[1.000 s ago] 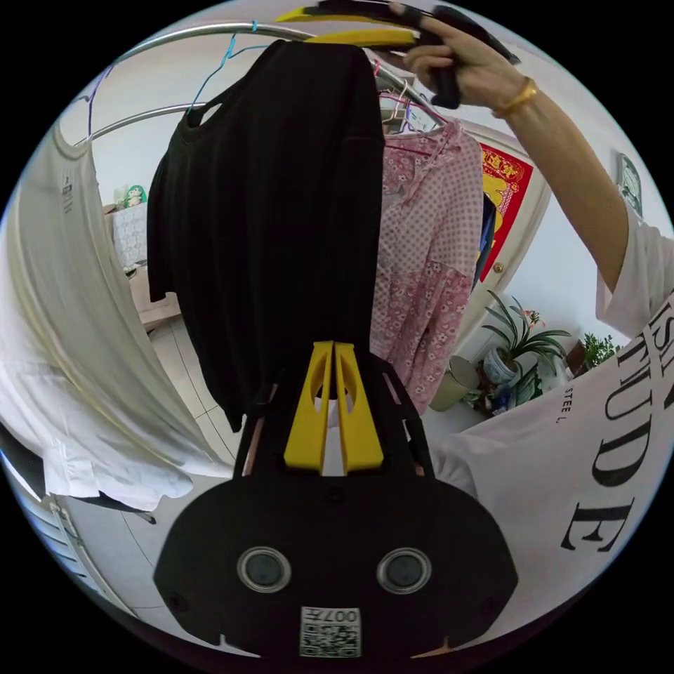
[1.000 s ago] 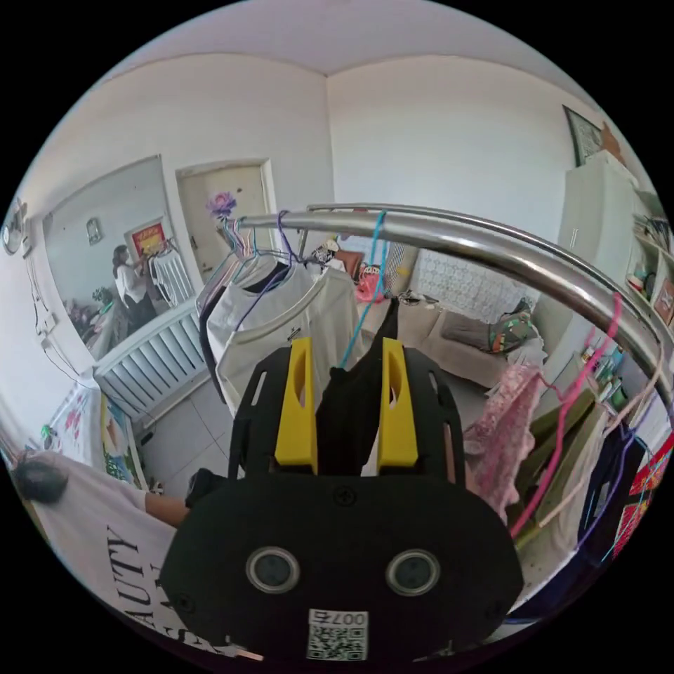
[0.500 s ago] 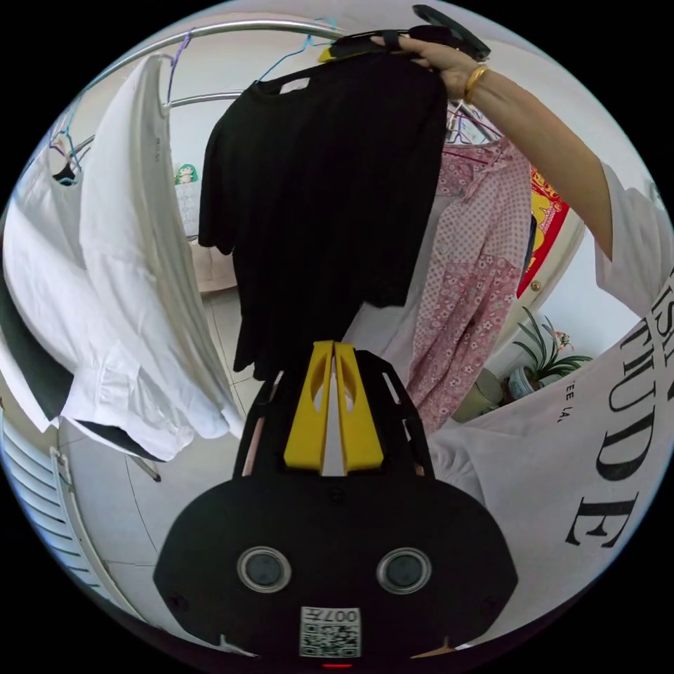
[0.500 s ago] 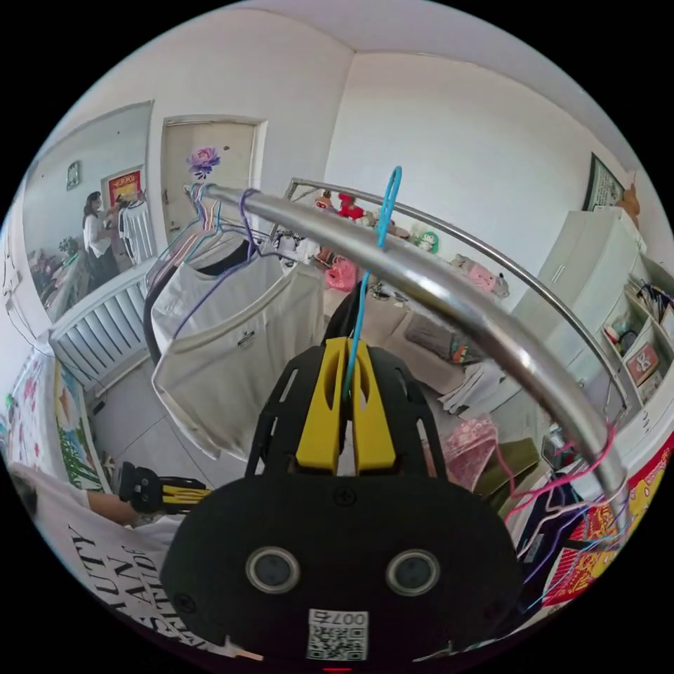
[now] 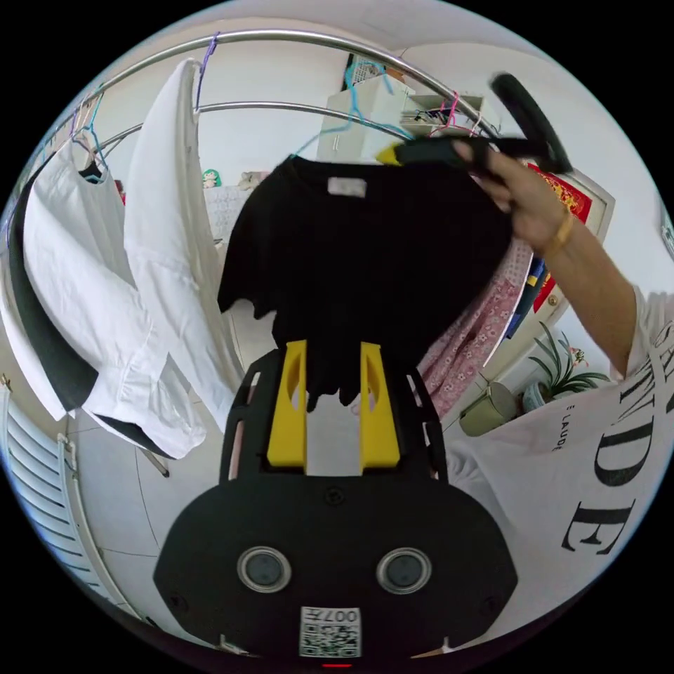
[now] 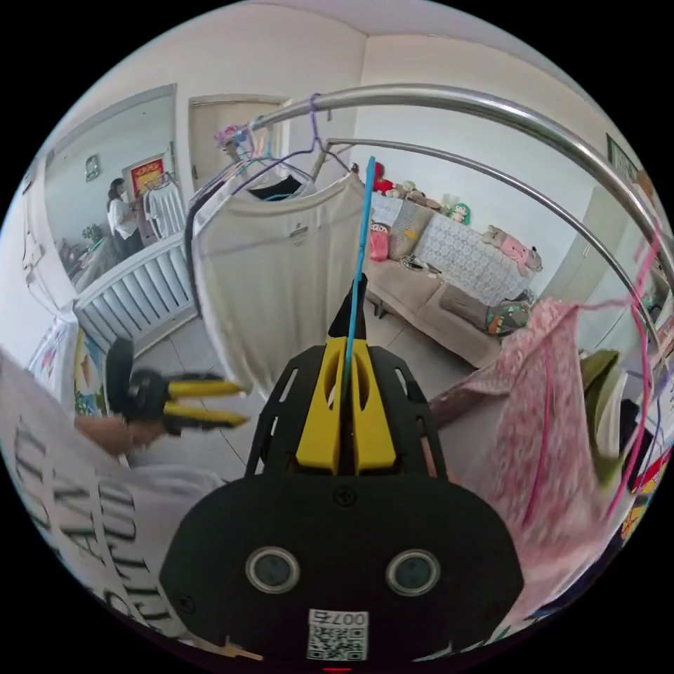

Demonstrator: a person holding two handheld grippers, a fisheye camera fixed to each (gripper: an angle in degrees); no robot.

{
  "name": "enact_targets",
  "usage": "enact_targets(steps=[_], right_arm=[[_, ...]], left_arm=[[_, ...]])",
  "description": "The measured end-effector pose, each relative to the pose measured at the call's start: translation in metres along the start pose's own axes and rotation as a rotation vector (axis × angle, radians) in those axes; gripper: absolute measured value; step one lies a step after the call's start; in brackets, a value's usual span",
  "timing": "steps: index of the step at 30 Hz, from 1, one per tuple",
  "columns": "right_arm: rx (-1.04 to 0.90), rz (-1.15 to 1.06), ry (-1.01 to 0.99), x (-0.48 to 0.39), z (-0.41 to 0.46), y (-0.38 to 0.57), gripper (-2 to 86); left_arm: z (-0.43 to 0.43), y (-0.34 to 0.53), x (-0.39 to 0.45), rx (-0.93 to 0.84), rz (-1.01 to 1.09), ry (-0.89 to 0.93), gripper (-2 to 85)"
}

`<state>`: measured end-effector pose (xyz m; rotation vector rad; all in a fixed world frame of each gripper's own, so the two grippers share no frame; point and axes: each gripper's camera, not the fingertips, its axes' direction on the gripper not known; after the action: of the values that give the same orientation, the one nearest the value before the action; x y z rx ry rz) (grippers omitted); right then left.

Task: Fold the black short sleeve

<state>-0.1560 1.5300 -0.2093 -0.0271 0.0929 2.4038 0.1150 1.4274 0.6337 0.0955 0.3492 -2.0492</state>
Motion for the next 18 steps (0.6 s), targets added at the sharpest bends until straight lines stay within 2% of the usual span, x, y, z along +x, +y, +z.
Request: enact_targets(steps=[4,8,14,18], right_arm=[[0.026,-0.011,0.038,-0.023,-0.045,0.092,-0.1],[0.030,0.148,0.085,-0.048,-0.114,0.189,-0.1],[0.020,0.412,0.324,-0.148,-0.189,0.302,0.0],[-0.002,0.605,0.501,-0.244,-0.221,0.363,0.0]], left_arm=[[-0.005,-0.031,0.034,0.065,0.118,0.038,13.2],[0.003,-0.064,0.092,0.106,0.300,0.197,14.0],[0.038,-0.090,0.251,-0.002,0.673,0.561,12.8],[0.043,-0.084,0.386,-0.048,0.911,0.819,7.3]])
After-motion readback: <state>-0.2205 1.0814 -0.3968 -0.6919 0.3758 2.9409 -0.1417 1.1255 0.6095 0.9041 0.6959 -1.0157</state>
